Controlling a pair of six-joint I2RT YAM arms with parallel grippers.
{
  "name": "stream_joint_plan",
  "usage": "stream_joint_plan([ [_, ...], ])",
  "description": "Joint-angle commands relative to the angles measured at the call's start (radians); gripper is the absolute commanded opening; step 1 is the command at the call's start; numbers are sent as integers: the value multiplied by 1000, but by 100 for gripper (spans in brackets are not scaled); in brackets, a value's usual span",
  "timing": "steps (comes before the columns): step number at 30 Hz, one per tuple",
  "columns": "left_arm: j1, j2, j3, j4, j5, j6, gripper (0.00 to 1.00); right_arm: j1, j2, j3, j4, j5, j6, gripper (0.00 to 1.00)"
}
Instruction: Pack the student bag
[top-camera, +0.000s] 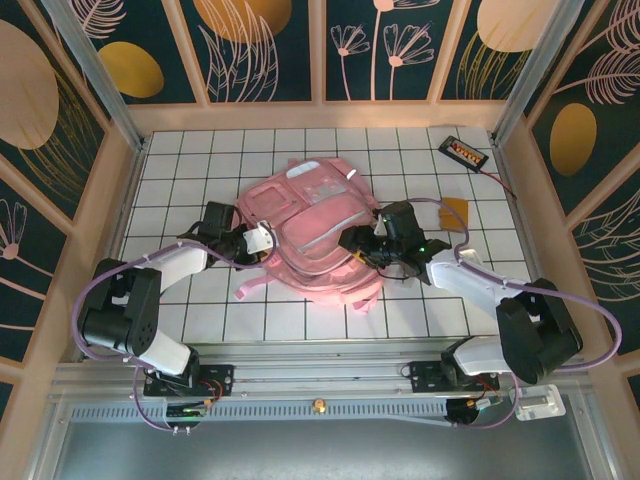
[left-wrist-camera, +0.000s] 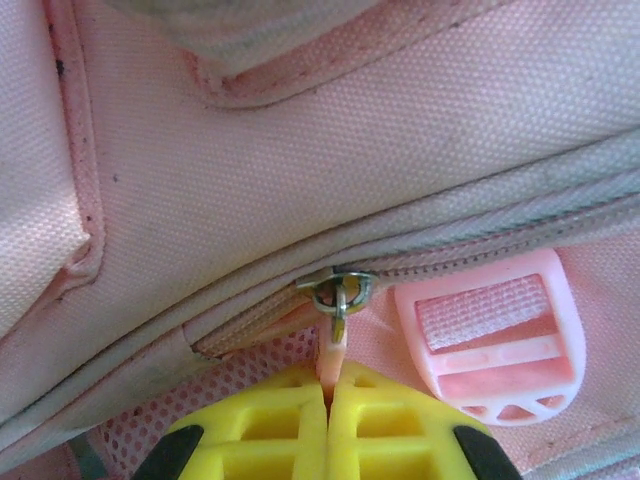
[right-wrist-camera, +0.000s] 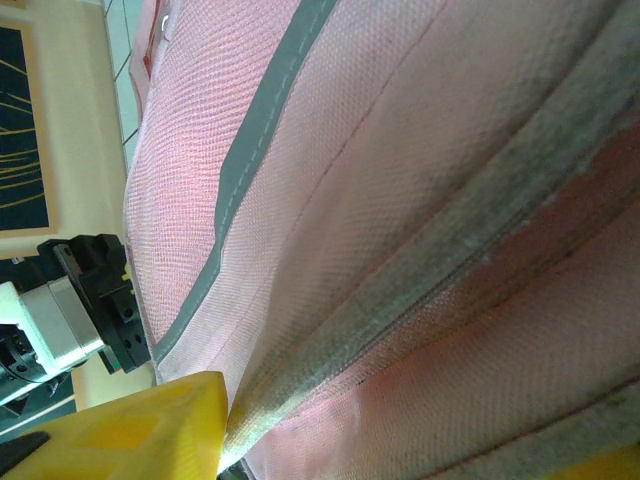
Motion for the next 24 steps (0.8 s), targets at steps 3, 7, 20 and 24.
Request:
stream_joint_plan([
  [3, -18, -63, -52, -6, 74, -24, 0, -4, -6, 7, 52, -3, 2, 57],
  [7, -17, -87, -63, 12, 94, -67, 8, -3, 3, 5, 61, -8, 8, 57],
  [20, -17, -46, -47, 78, 111, -120, 28, -4, 8, 14, 53, 1, 4, 57],
  [24, -17, -31, -53, 98, 80, -140, 18, -4, 12, 20, 52, 0, 4, 57],
])
